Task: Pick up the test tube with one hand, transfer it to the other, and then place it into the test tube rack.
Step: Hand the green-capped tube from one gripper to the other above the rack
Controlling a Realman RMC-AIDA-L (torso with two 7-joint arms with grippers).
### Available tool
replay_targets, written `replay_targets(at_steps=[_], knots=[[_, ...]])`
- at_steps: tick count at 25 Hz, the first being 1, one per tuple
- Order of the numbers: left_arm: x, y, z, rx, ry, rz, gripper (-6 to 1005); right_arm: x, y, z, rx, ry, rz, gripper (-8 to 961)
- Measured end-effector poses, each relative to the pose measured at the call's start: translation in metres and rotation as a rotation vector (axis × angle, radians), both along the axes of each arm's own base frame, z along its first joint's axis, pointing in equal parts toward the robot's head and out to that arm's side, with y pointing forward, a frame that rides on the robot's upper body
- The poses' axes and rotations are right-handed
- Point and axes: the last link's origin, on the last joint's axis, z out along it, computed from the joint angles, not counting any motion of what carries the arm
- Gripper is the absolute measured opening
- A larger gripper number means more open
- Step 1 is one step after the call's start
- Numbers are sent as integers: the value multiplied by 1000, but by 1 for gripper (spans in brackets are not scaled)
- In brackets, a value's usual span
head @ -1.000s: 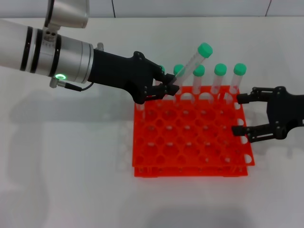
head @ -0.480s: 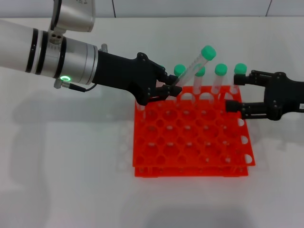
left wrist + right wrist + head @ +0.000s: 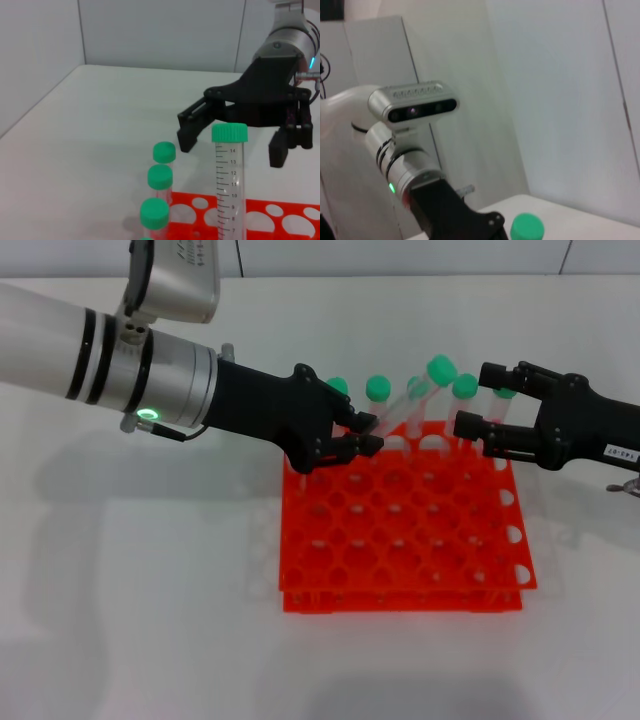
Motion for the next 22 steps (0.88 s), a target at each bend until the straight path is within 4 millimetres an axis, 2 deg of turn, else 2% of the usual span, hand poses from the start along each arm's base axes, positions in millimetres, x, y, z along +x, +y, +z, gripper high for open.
replay_targets(at_steps=[22], knots=[[1,-3,0,35,-53,-51,216,-7,2,-4,25,81,-14,869]])
